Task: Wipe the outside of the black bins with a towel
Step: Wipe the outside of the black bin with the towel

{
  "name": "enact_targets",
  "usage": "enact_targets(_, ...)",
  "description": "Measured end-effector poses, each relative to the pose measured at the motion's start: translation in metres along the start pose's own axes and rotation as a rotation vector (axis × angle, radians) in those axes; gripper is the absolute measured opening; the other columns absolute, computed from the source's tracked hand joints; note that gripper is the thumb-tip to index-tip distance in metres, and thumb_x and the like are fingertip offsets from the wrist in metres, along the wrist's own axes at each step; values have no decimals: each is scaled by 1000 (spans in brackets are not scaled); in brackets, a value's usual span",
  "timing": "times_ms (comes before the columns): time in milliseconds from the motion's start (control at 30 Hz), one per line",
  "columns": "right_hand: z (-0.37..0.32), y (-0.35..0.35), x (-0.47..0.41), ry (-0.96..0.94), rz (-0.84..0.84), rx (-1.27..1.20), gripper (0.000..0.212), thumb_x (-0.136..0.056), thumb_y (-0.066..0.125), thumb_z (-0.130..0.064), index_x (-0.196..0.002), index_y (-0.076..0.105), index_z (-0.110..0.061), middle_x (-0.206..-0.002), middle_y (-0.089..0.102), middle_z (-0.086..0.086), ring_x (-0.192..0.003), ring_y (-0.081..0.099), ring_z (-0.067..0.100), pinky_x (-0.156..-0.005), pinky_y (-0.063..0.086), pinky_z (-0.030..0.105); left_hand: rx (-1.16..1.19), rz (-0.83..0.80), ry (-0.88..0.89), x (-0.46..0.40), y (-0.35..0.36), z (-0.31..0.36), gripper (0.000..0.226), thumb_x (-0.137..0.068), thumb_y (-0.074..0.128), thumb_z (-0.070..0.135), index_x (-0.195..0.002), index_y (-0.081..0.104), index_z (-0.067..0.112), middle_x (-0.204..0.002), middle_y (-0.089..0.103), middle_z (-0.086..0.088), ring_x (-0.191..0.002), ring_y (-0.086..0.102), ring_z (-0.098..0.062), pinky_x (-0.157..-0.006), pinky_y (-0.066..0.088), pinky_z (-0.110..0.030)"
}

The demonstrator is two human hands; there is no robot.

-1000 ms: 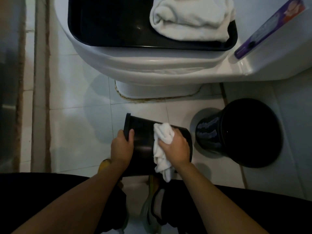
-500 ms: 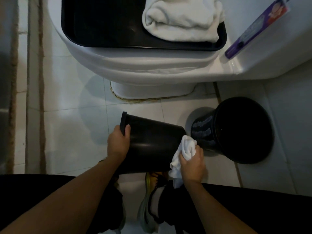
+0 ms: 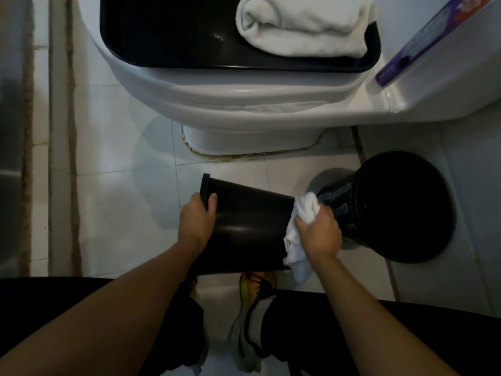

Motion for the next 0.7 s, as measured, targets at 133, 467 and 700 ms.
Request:
enact_targets(133, -39, -4, -42, 90, -142, 137, 48, -88, 69, -39, -125, 57, -12, -123, 61, 12, -112, 59, 30, -82, 41, 31, 16, 0, 1, 2, 1, -1, 33, -100, 42, 41, -95, 53, 10, -79, 58, -2, -67, 57, -12, -53, 42, -19)
enact_targets(467, -90, 36, 32, -334, -161, 33, 44, -83, 73, -35, -120, 57, -17, -116, 58, 0, -100, 59, 19, -78, 42, 27, -61, 52, -12, -3, 3, -4, 42, -98, 42, 47, -93, 54, 7, -79, 60, -9, -71, 61, -25, -66, 54, -39)
enact_targets(700, -68, 27, 86, -362, -223, -82, 51, -84, 69, -39, -129, 55, -17, -116, 56, 0, -102, 60, 18, -88, 51, 31, -20, 13, -25, -5, 3, 6, 41, -98, 44, 44, -93, 57, 5, -81, 61, -10, -75, 62, -27, -67, 50, -34)
Point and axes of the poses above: each hand's wrist, its own x-axis away from the middle knuckle, its own y-axis out of the palm, z = x × y, the point moved 1 cm from there along -x, towards the middle knuckle
